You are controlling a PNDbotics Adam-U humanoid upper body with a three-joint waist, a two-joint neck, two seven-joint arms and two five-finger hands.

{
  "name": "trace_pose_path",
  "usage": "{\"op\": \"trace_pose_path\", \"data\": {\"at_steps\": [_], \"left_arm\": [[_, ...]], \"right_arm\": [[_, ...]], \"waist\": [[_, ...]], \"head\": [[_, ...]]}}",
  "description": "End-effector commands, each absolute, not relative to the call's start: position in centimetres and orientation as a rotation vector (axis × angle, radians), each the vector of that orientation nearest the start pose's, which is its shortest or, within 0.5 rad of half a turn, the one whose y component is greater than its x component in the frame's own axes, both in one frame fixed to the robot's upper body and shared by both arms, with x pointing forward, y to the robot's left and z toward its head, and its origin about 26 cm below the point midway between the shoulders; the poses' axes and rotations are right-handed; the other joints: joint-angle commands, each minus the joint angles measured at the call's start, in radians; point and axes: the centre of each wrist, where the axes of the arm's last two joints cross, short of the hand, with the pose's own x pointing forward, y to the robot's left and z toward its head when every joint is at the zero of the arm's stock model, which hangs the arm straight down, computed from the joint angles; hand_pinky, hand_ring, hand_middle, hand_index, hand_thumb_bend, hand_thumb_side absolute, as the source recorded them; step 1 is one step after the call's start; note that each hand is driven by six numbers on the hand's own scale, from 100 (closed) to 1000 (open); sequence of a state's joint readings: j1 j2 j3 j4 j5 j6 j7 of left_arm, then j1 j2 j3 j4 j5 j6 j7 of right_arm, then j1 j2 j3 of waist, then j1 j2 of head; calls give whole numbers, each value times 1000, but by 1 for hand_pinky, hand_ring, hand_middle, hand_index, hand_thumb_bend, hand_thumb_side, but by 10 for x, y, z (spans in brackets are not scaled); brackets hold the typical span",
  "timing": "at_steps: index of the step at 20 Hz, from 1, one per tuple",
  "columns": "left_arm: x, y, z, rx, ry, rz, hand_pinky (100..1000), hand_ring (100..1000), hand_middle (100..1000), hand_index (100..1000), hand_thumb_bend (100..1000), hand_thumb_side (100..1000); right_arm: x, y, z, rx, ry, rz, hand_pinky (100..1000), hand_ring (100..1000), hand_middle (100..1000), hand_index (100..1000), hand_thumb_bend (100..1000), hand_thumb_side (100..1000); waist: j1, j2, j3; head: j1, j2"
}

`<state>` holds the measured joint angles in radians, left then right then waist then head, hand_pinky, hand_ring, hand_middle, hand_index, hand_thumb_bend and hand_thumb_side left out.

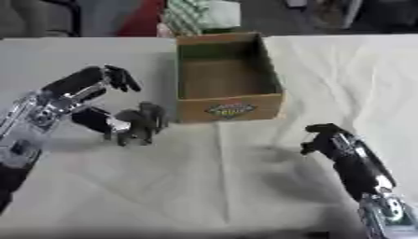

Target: Pick up objects on the table and place them in the box.

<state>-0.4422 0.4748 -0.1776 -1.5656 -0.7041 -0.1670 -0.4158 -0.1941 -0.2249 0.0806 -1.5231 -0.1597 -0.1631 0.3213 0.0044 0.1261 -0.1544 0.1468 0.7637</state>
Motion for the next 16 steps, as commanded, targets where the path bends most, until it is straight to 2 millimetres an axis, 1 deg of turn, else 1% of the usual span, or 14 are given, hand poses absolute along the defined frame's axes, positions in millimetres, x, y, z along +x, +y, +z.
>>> {"op": "trace_pose_path", "data": {"at_steps": [1, 8, 11, 16], "left_arm": [[370, 272, 151, 657, -1617, -1521, 715, 684, 682, 762, 540, 519], [372, 274, 145, 663, -1579, -1523, 733, 706, 707, 776, 569, 563], [373, 274, 143, 668, -1561, -1524, 750, 734, 736, 792, 613, 595], [375, 273, 139, 678, -1532, -1530, 770, 759, 756, 809, 644, 626]], "right_arm": [[328, -261, 46, 275, -1838, 482, 746, 527, 409, 726, 100, 837], [328, -261, 46, 276, -1839, 483, 746, 527, 409, 726, 100, 836], [328, -261, 46, 276, -1838, 484, 746, 527, 409, 726, 100, 838], [328, -261, 46, 278, -1838, 486, 746, 527, 409, 726, 100, 837]], "waist": [[1, -11, -1], [1, -12, -2], [1, -11, -1], [0, -11, -2]], "head": [[2, -5], [2, -6], [3, -6], [3, -5]]}}
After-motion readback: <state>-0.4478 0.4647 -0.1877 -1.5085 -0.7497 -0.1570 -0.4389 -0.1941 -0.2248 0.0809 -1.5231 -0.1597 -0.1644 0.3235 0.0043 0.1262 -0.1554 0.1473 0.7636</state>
